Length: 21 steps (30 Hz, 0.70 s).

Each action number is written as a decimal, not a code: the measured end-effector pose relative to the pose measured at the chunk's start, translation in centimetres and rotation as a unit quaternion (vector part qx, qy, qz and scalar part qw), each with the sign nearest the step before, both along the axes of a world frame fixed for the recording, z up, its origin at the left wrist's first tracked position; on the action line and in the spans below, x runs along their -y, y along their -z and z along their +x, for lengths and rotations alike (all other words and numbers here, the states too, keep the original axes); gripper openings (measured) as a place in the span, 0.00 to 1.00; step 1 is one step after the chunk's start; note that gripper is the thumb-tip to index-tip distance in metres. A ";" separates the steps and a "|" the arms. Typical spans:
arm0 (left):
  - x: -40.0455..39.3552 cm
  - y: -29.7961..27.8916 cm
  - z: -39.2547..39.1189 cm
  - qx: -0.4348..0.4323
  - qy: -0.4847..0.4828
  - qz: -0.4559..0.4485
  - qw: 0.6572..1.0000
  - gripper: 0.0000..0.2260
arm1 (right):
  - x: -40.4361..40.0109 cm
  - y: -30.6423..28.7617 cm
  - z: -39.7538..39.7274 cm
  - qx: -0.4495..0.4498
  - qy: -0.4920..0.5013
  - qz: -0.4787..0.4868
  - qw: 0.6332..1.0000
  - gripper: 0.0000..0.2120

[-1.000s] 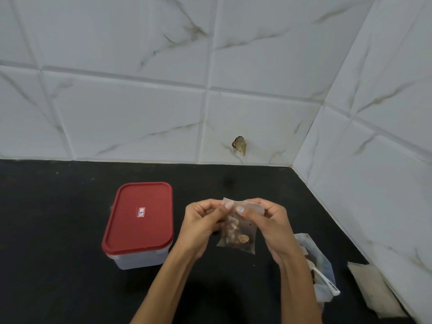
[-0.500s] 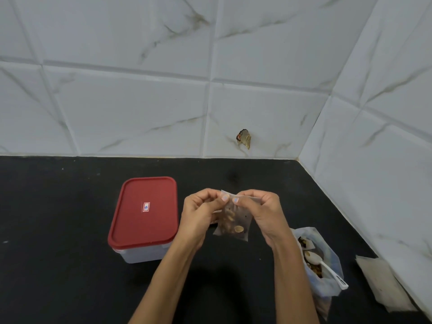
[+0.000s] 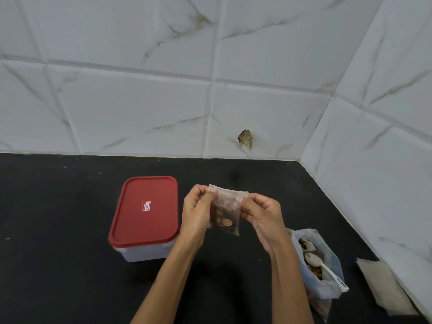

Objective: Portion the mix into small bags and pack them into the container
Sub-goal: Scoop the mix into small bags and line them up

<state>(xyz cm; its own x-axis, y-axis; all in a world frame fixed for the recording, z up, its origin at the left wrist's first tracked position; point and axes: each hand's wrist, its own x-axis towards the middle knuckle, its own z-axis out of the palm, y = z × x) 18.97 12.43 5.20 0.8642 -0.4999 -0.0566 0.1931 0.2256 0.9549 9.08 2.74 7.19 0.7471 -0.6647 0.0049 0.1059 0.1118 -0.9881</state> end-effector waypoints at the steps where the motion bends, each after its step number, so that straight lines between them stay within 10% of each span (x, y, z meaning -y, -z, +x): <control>1: 0.1 0.0 0.0 -0.004 0.001 -0.003 1.000 0.13 | 0.0 0.1 0.0 0.006 -0.001 0.011 1.000 0.07; 21: 0.4 -1.1 -1.5 -0.038 0.081 -0.043 0.995 0.17 | 0.5 0.0 -1.4 0.040 0.050 0.010 0.998 0.04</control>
<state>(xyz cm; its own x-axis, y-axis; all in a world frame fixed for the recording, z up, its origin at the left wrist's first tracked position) 17.51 12.04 6.27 0.7662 -0.6388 -0.0698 0.3043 0.2649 0.9150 7.66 2.23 7.15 0.6743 -0.7369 0.0487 0.1964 0.1153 -0.9737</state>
